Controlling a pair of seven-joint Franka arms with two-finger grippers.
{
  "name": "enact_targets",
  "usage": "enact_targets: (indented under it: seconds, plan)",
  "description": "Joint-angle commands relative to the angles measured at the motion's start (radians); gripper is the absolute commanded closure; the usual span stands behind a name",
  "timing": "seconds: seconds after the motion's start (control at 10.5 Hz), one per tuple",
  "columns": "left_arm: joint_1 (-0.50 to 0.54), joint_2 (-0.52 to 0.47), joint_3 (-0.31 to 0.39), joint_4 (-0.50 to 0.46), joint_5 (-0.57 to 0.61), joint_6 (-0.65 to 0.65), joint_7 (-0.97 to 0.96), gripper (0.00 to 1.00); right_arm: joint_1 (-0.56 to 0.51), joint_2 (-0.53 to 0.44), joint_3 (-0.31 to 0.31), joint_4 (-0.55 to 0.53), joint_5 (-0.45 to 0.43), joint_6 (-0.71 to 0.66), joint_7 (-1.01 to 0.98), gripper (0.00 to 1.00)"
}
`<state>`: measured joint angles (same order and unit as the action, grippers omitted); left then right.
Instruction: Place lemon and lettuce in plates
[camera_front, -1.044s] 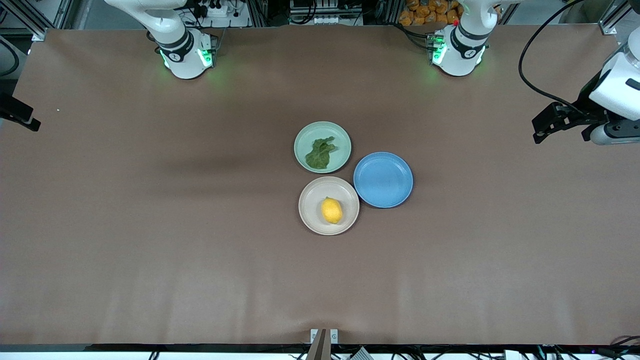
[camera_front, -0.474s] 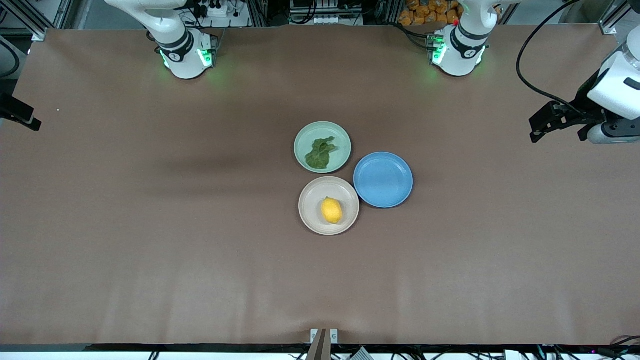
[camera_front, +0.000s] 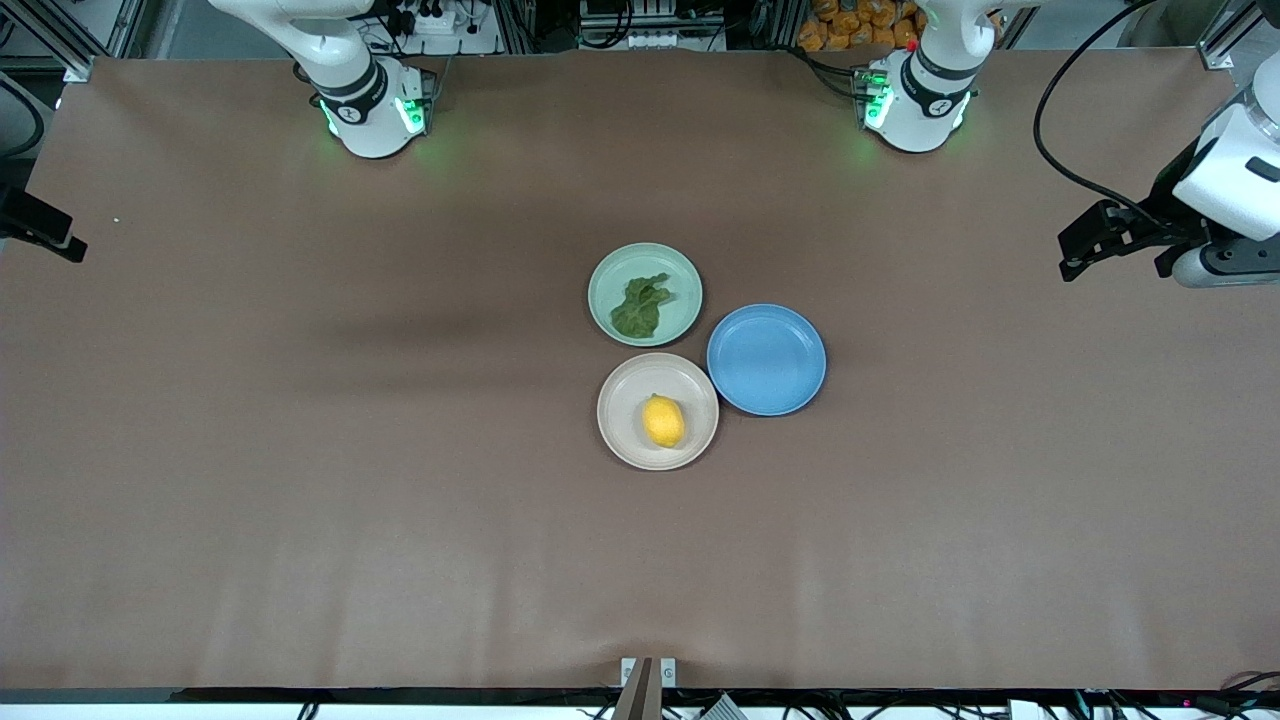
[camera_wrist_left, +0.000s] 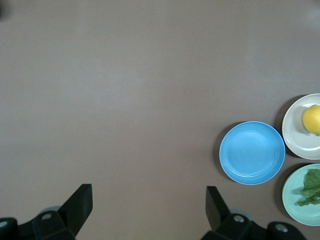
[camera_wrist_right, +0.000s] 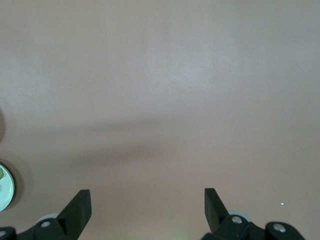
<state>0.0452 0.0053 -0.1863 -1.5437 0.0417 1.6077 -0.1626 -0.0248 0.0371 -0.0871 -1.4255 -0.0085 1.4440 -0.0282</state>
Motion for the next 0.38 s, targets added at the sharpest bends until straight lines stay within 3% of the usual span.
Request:
enact_targets:
  seconds: [0.0, 0.28]
  plan:
    - [0.008, -0.010, -0.001, 0.005, -0.020, -0.017, 0.021, 0.00, 0.006, 0.000, -0.005, -0.006, 0.004, -0.005, -0.010, 0.00]
    - [0.008, -0.010, -0.007, 0.005, -0.023, -0.017, 0.021, 0.00, 0.006, 0.000, -0.005, -0.010, 0.002, -0.005, -0.009, 0.00]
